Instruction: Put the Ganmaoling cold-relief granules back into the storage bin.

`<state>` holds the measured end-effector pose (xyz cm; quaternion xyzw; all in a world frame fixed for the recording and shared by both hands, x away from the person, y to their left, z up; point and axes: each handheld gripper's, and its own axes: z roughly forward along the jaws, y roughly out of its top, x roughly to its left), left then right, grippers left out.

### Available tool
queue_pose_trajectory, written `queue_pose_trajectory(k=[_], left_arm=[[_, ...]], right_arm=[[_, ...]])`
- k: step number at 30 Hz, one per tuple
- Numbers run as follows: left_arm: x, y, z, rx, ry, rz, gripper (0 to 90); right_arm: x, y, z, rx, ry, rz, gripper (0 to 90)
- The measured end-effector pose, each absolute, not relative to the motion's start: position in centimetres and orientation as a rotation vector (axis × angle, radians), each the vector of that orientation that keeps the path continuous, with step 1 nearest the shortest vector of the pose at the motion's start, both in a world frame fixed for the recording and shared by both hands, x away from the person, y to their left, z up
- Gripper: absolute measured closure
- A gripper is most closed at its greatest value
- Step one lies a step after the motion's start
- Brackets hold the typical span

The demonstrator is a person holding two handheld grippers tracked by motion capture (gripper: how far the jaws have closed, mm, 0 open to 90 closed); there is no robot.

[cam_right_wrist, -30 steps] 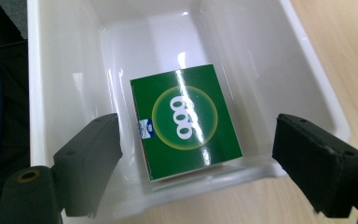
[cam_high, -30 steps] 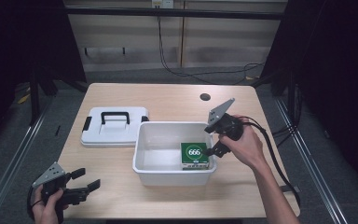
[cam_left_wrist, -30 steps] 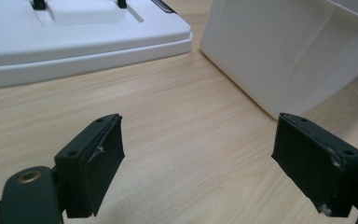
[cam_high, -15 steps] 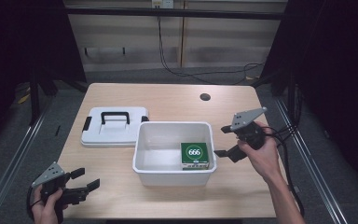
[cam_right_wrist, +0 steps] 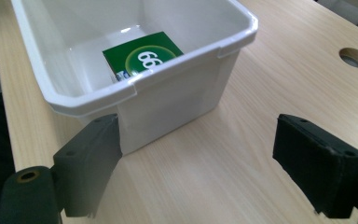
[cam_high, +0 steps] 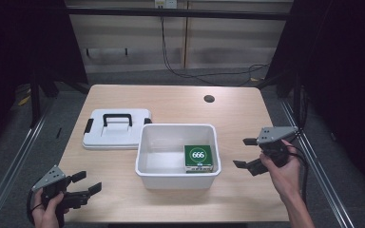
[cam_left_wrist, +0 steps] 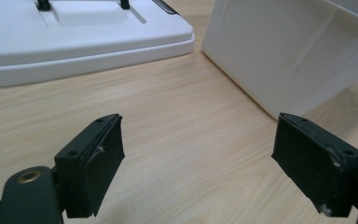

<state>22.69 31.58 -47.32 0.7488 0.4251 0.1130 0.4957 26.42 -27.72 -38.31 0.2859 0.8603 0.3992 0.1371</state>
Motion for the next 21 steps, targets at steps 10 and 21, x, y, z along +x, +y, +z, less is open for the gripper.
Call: queue_pose_trajectory(k=[10, 21], left_arm=[[22.7, 31.5, -47.5, 1.818, 1.04, 0.274, 15.8], [22.6, 31.5, -47.3, 1.812, 1.042, 0.284, 15.8]], right_arm=[[24.3, -30.5, -40.6, 0.951, 2.44, 1.143, 13.9], [23.1, -32.4, -43.5, 1.093, 2.281, 1.23, 13.5]])
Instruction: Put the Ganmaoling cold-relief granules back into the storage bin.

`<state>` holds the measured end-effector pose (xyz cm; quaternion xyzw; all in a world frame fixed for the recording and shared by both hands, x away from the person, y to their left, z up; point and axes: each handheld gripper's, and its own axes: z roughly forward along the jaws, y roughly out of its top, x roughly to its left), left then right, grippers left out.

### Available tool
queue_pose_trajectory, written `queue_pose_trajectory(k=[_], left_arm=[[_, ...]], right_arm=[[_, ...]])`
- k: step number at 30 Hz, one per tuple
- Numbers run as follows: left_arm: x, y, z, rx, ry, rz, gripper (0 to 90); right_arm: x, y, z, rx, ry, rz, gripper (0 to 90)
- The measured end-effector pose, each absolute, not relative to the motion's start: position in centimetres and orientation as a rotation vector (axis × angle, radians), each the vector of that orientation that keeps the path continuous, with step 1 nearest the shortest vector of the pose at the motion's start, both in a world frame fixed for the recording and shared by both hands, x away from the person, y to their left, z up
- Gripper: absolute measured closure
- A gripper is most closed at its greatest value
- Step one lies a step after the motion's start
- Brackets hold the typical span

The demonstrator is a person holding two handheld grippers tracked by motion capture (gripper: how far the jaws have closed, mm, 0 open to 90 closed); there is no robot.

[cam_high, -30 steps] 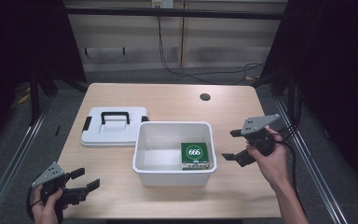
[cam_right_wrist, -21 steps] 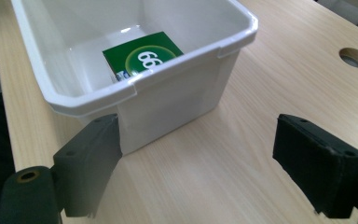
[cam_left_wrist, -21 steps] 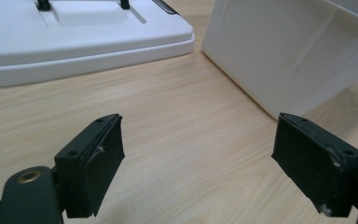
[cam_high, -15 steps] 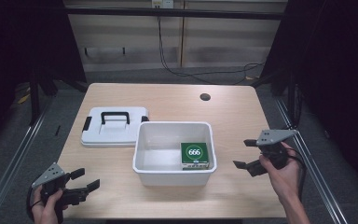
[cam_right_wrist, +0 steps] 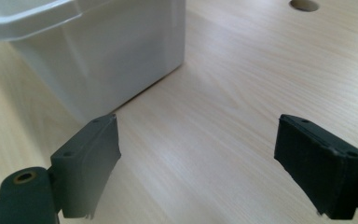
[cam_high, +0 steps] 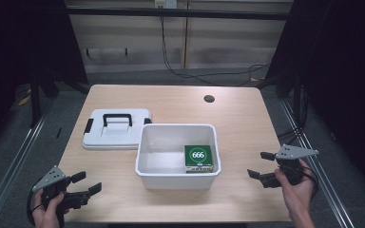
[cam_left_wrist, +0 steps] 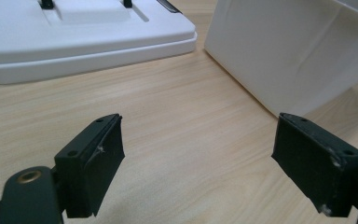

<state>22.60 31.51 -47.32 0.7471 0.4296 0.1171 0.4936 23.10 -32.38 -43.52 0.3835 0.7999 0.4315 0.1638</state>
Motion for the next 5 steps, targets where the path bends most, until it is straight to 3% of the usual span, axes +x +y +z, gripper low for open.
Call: queue_pose_trajectory(k=[5], left_arm=[[22.6, 31.6, -47.4, 1.814, 1.039, 0.274, 15.8]], right_arm=[[23.3, -32.4, -44.6, 1.122, 2.318, 1.228, 13.7]])
